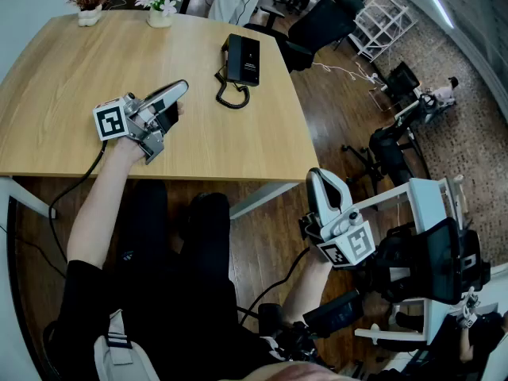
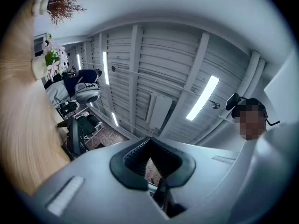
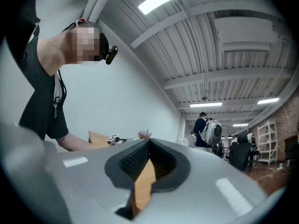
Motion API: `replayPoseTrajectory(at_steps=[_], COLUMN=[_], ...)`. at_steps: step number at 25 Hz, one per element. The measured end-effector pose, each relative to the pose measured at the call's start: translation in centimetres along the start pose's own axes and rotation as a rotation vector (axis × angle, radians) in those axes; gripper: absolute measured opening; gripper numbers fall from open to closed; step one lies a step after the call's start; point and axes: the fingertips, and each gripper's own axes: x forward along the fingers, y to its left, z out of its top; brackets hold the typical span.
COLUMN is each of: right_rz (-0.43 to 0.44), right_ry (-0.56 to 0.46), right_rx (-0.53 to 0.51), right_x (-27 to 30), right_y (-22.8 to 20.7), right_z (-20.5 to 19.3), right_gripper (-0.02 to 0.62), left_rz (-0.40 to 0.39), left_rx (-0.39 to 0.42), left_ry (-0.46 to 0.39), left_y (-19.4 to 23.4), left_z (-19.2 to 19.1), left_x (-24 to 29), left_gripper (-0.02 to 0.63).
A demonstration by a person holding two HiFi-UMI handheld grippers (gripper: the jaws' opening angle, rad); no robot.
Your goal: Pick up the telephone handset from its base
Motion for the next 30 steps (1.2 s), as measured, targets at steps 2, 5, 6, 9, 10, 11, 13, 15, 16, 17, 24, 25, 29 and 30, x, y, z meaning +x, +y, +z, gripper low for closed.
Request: replayPoseTrajectory(at_steps=[2,5,6,9,10,11,13,15,16,17,24,25,29,30], right_rz=[0.010,0.024,0.028,0.032,0.030,0.028,0.023,0.012,0.003,-0.006,-0.042,-0.041,-0.012,-0.016], right_ry=[-0.019,-0.039,-0.043,-0.038,-0.040,-0.050,-0.071,-0.061,-0.052,-0.045,-0.016,-0.013,0.025,0.059], right_rx=[-0.024,-0.054,-0.061,-0.087,-0.098,-0.107,-0.111,-0.107,-0.105,-0.104,-0.135,-0.132,-0.115,-0.109], right_x=[-0.3,-0.8,-0.9,-1.2,-1.4,-1.5,-1.9,-2.5,-2.8,-3.1,-4.6,-4.6,-4.0,-3.8], right_y=[1.7,4.3,5.3,7.9,8.6,9.2,10.0,10.3,10.4,10.6,11.1,11.1,10.9,11.0], right_z=[1.2,2.7,3.0,3.5,3.7,4.0,4.4,3.9,3.5,3.3,3.1,2.9,1.7,0.9], right_gripper=[0.003,0.003,0.003,0.003,0.003,0.003,0.003,0.003,0.003,0.003,0.003,0.003,0.003,0.003], left_rz=[-0.034,-0.037,-0.032,-0.046,-0.053,-0.061,-0.076,-0.078,-0.074,-0.067,-0.046,-0.049,-0.060,-0.060], left_rx=[-0.060,-0.276,-0.366,-0.494,-0.491,-0.487,-0.491,-0.499,-0.504,-0.510,-0.528,-0.531,-0.535,-0.539], left_ry=[-0.037,-0.135,-0.184,-0.310,-0.325,-0.330,-0.332,-0.337,-0.338,-0.339,-0.325,-0.323,-0.350,-0.348], left_y=[-0.8,-0.7,-0.3,-0.3,-0.6,-0.9,-1.6,-1.8,-1.8,-1.7,-1.2,-1.3,-1.4,-1.3], left_z=[0.1,-0.1,-0.1,0.5,0.7,0.7,0.6,0.6,0.5,0.5,0.3,0.3,0.5,0.7], left_x=[-0.7,-2.2,-2.9,-5.2,-5.6,-5.8,-6.0,-6.2,-6.4,-6.4,-6.4,-6.3,-6.7,-6.8], left_gripper=[0.003,0.003,0.003,0.003,0.003,0.003,0.003,0.003,0.003,0.003,0.000,0.000,0.000,0.000])
